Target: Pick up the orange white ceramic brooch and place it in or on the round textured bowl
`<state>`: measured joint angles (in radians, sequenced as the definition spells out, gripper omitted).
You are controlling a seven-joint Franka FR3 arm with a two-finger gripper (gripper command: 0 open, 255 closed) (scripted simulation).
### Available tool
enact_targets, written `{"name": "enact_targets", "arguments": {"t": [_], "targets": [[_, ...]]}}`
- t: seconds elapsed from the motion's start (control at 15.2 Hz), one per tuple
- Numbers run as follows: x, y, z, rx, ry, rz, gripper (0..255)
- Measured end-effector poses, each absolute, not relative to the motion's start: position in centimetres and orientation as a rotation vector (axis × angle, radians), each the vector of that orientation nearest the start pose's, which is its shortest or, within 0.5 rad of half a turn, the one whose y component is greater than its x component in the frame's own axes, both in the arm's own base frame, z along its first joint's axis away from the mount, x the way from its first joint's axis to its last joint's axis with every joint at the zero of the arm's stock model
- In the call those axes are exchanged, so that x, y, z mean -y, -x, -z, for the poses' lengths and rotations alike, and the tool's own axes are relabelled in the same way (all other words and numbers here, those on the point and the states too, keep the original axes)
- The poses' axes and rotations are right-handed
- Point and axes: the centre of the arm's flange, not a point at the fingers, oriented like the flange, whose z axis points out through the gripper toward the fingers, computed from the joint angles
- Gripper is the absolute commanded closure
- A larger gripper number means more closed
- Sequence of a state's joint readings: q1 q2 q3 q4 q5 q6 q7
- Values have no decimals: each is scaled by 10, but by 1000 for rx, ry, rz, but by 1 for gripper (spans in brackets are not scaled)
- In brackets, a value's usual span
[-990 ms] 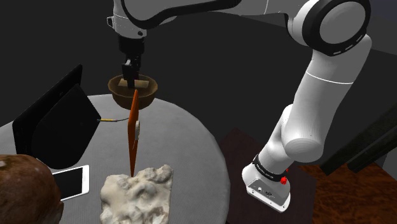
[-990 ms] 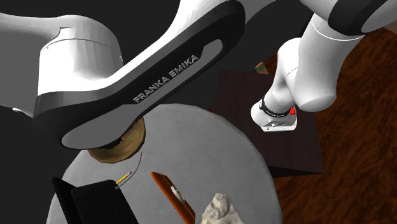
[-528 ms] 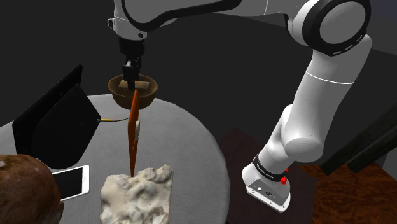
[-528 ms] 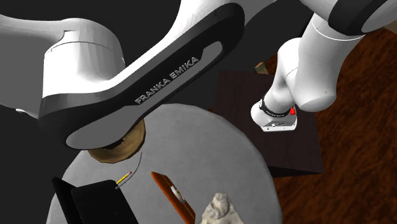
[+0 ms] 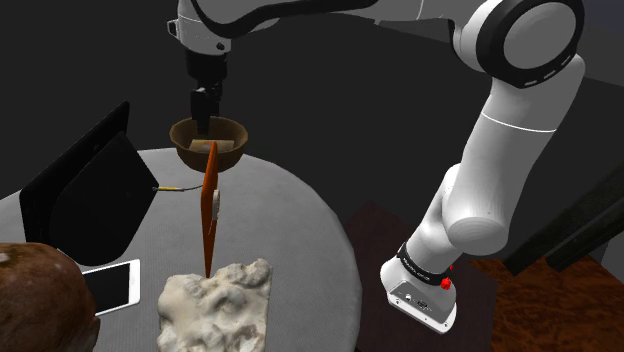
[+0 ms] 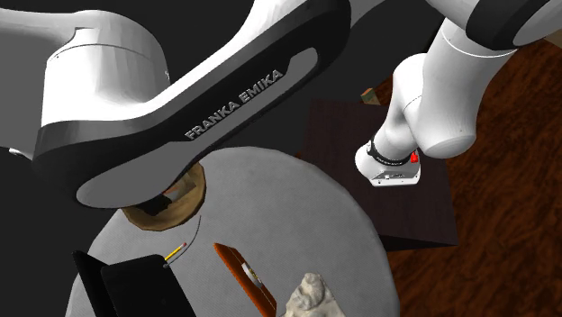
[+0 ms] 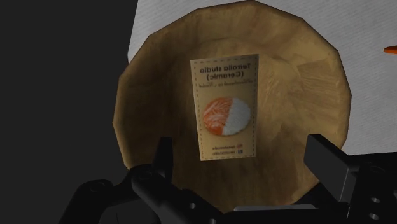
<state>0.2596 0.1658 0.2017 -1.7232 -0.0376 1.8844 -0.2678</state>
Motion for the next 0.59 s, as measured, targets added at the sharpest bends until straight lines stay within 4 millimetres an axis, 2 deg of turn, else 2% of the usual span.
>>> {"name": "enact_targets", "arguments": {"t": [0.2,0.59], "targets": [[-263,-552,-512,1134,2933,1,0],[-263,-551,-518,1135,2933,-2,0]]}}
